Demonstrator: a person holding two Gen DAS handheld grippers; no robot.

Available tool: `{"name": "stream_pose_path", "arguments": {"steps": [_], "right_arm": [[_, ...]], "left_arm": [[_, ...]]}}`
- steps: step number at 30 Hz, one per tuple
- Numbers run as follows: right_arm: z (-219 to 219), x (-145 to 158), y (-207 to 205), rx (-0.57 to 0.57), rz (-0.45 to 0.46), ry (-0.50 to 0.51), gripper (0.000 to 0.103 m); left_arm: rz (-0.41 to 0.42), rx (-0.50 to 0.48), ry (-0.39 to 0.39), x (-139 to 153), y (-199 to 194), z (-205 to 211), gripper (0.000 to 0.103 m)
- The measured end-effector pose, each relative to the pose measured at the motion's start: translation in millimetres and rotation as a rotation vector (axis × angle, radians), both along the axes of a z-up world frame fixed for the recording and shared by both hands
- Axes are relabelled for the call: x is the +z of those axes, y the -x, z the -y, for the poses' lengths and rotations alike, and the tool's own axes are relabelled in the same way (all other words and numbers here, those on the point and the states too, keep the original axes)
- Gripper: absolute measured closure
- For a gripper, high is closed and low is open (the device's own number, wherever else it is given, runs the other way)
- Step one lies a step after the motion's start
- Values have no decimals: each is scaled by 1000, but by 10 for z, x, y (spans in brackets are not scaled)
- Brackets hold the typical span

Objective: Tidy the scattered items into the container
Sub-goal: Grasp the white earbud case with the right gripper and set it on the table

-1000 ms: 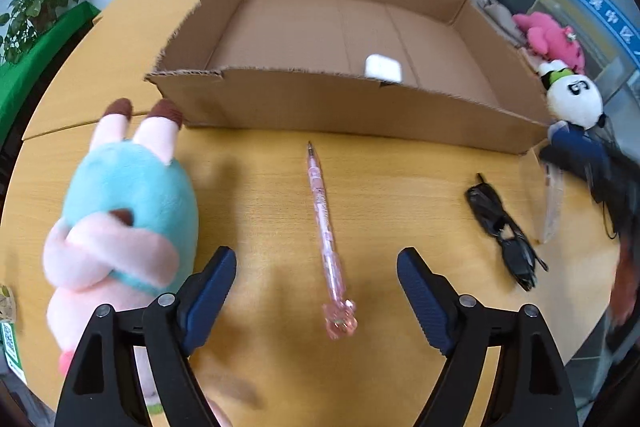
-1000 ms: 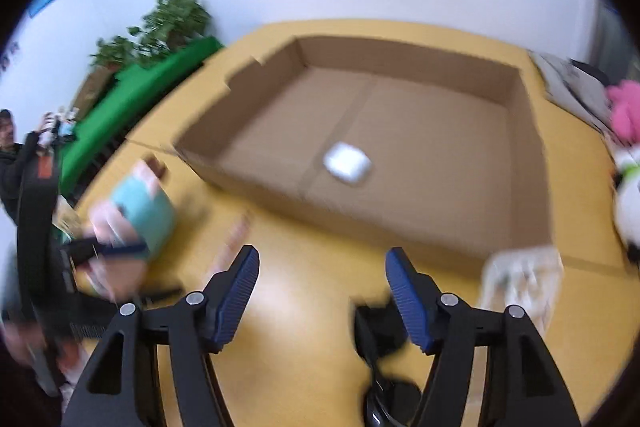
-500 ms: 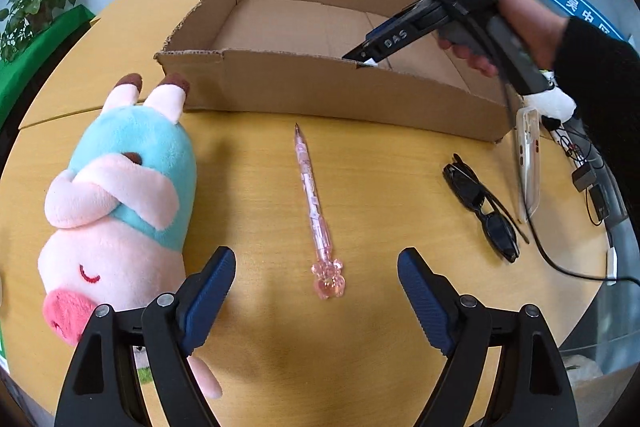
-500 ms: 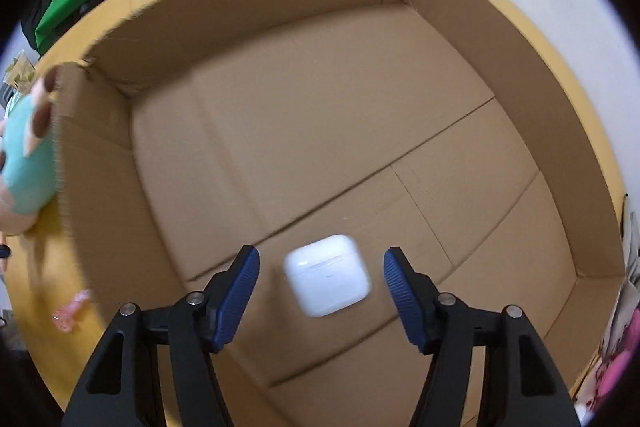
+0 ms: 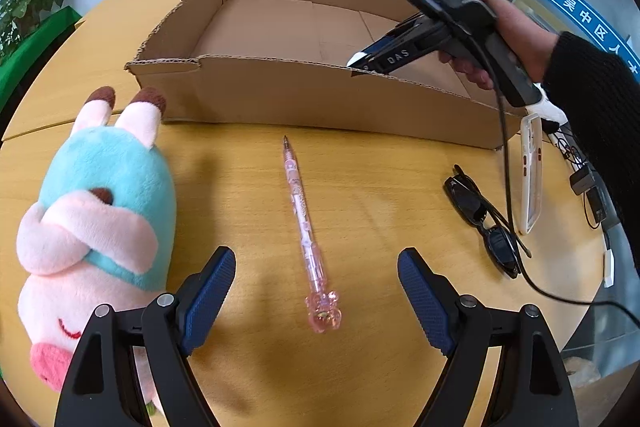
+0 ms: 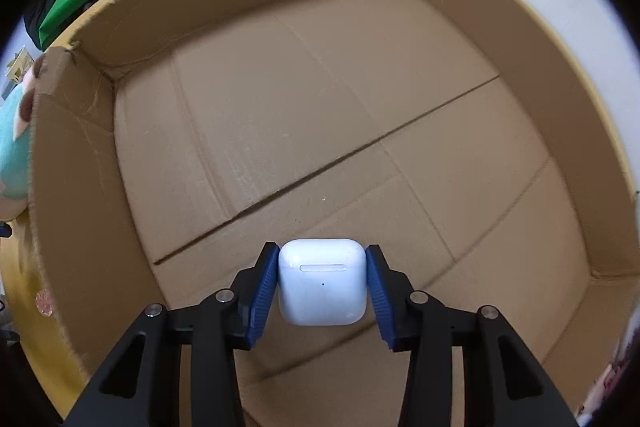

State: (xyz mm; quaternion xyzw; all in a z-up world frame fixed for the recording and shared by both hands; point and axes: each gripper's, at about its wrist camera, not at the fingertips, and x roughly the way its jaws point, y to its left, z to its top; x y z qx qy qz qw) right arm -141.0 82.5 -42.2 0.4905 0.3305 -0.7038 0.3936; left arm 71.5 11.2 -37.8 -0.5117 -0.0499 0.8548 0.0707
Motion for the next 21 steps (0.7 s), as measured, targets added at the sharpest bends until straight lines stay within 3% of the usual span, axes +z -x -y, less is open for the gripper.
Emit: {"name": "stream_pose_path", "arguments": {"steps": [6,8,9,12,17,21], "right_arm": [[-517,1015,-758,-54,-125,272,61],[-661,1244,-1105,-70,-160,331,61],[-521,1250,-1181,-84,-162,343,61],[-681,1034,-1531,-154,-108,365,61],[-702,280,-1643,-328,30,329,61],[-610,-22,-1736,-397,20,259,60]], "left_arm": [[-14,30,4,18,17,14,16],[-24,46,10,22,9,17,16],[-26,54,14,21,6,14,16],[-40,78,39,22,-15,-7,16],[-64,123,117,79,-125,-23,16],[-79,139,132,154,-234,-3,16]]}}
